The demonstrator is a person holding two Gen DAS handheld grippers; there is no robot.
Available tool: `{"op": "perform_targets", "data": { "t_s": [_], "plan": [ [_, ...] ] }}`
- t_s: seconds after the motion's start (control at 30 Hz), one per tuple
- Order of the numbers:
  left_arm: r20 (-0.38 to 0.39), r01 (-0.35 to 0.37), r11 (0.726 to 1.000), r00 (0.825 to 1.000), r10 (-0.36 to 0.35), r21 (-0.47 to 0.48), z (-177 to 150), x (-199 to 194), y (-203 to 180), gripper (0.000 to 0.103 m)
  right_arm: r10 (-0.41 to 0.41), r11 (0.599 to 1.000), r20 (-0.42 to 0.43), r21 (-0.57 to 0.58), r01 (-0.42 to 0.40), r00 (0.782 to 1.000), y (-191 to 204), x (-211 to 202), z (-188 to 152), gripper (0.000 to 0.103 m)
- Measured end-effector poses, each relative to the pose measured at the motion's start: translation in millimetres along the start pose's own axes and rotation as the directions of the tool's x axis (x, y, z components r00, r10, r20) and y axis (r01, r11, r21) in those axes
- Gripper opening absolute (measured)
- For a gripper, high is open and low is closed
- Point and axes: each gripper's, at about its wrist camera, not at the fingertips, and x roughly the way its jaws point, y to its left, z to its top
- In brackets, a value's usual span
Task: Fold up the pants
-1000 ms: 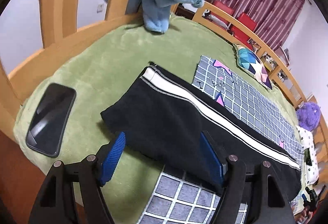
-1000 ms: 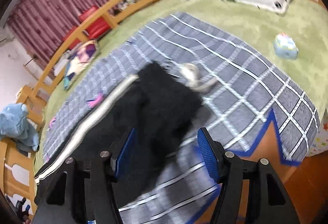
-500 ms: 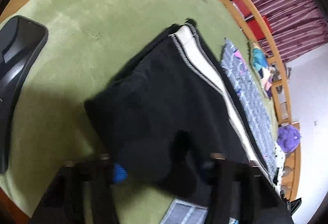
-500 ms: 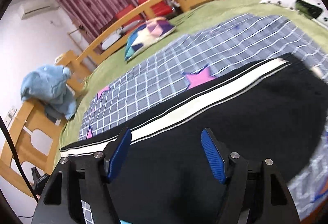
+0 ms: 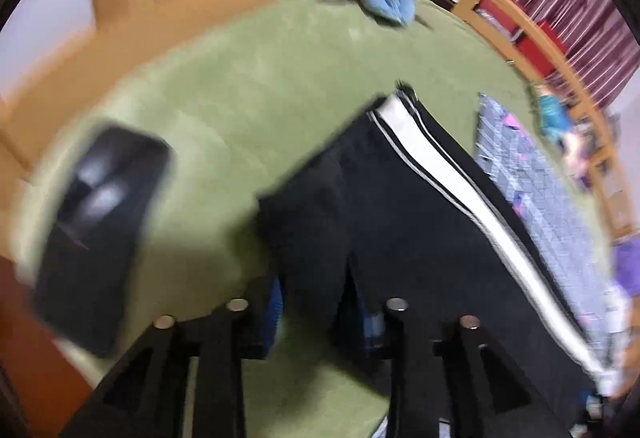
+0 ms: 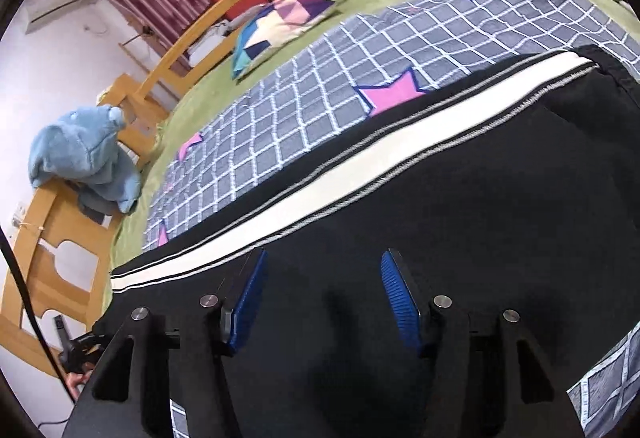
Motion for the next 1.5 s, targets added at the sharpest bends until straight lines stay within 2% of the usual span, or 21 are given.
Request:
{"op": "perform_targets", "data": {
  "t_s": [0.07,0.13,0.23,0.3,0.4,0.47,0.53,0.63,0.73,0.83,0.9,0.93,1.0,1.03,1.07,1.17,1.33,1.4,1.43,1.47,1.5],
  "plan": [
    [0.07,-0.055,0.995,0.996,0.05,0.079,5.1,-20.8,-17.4,0.041,-0.059,0.997,0.005,-0.044,0.059,0.998,7.3,2.8,-0.5,0.059],
    [0.105,-0.06,0.988,0.993,0.045,0.143,12.4,-39.4,-45.3,0.053,-0.101,0.986,0.021,-0.128,0.103,0.995,23.9,4.9,2.4,0.059],
    [0.124,0.008,0.982,0.992,-0.033,0.19,26.9,-54.6,-90.7,0.057,-0.137,0.947,0.064,-0.283,0.15,0.988,64.2,10.6,18.5,0.059],
    [0.135,0.083,0.974,0.984,-0.112,0.209,36.5,-56.0,-128.8,0.06,-0.102,0.927,0.092,-0.353,0.128,0.99,88.7,14.7,34.6,0.066],
    [0.145,0.144,0.963,0.973,-0.179,0.227,43.0,-49.7,-166.6,0.063,-0.066,0.913,0.12,-0.393,0.109,0.991,115.4,26.9,59.9,0.071],
    [0.167,0.147,0.95,0.966,-0.198,0.277,37.8,-34.3,-188.5,0.065,-0.056,0.904,0.121,-0.415,0.102,0.991,122.4,42.0,70.4,0.071],
    [0.164,0.132,0.939,0.968,-0.191,0.318,28.4,-19.8,-190.5,0.066,-0.037,0.895,0.09,-0.441,0.073,0.995,119.1,58.8,71.3,0.071],
    [0.092,0.086,0.929,0.988,-0.127,0.36,16.5,6.6,-188.8,0.066,-0.032,0.869,-0.007,-0.495,0.024,0.999,103.0,90.0,65.2,0.071],
    [0.063,0.107,0.934,0.989,-0.136,0.341,13.0,17.1,-183.1,0.066,-0.058,0.812,-0.028,-0.583,0.031,0.998,100.4,108.9,61.1,0.071],
    [0.025,0.165,0.937,0.983,-0.181,0.307,11.5,18.9,-178.8,0.066,-0.103,0.786,-0.052,-0.617,0.049,0.993,97.7,126.9,52.1,0.071],
    [0.038,0.149,0.931,0.985,-0.171,0.333,7.6,18.6,-183.3,0.066,-0.125,0.763,-0.074,-0.644,0.048,0.989,96.5,133.5,46.1,0.068],
    [0.044,0.135,0.928,0.986,-0.16,0.348,5.8,18.0,-185.0,0.066,-0.139,0.739,-0.067,-0.671,0.058,0.988,98.3,135.1,41.3,0.063],
    [0.05,0.132,0.923,0.986,-0.161,0.363,3.4,16.9,-187.4,0.066,-0.165,0.698,-0.061,-0.712,0.073,0.984,100.5,138.8,32.0,0.044],
    [0.048,0.141,0.921,0.984,-0.17,0.363,2.0,16.1,-188.1,0.066,-0.174,0.693,-0.062,-0.716,0.078,0.983,100.4,140.2,30.9,0.022],
    [0.045,0.143,0.92,0.984,-0.171,0.364,1.9,16.5,-189.2,0.066,-0.188,0.691,-0.052,-0.716,0.095,0.981,100.5,141.6,30.5,0.005],
    [0.031,0.144,0.918,0.986,-0.167,0.368,-1.3,18.0,-191.0,0.066,-0.171,0.717,-0.051,-0.691,0.089,0.984,99.5,140.0,33.6,0.0],
    [-0.01,0.181,0.919,0.982,-0.19,0.349,-3.8,20.9,-190.8,0.066,-0.162,0.725,-0.039,-0.682,0.092,0.986,98.3,138.9,36.3,0.001],
    [-0.009,0.181,0.92,0.982,-0.19,0.347,-4.9,20.5,-191.5,0.066,-0.159,0.729,-0.038,-0.678,0.091,0.987,98.9,141.4,37.0,0.01],
    [-0.01,0.185,0.92,0.981,-0.193,0.345,-5.1,20.3,-191.3,0.066,-0.159,0.728,-0.03,-0.679,0.096,0.987,99.7,141.9,37.5,0.026],
    [-0.012,0.187,0.92,0.981,-0.195,0.345,-5.1,20.5,-191.4,0.066,-0.157,0.726,-0.026,-0.681,0.098,0.987,100.3,142.0,38.0,0.05],
    [-0.012,0.188,0.92,0.981,-0.196,0.345,-5.2,20.5,-191.6,0.066,-0.152,0.725,-0.024,-0.682,0.095,0.988,101.1,142.4,38.3,0.061]
  ]
}}
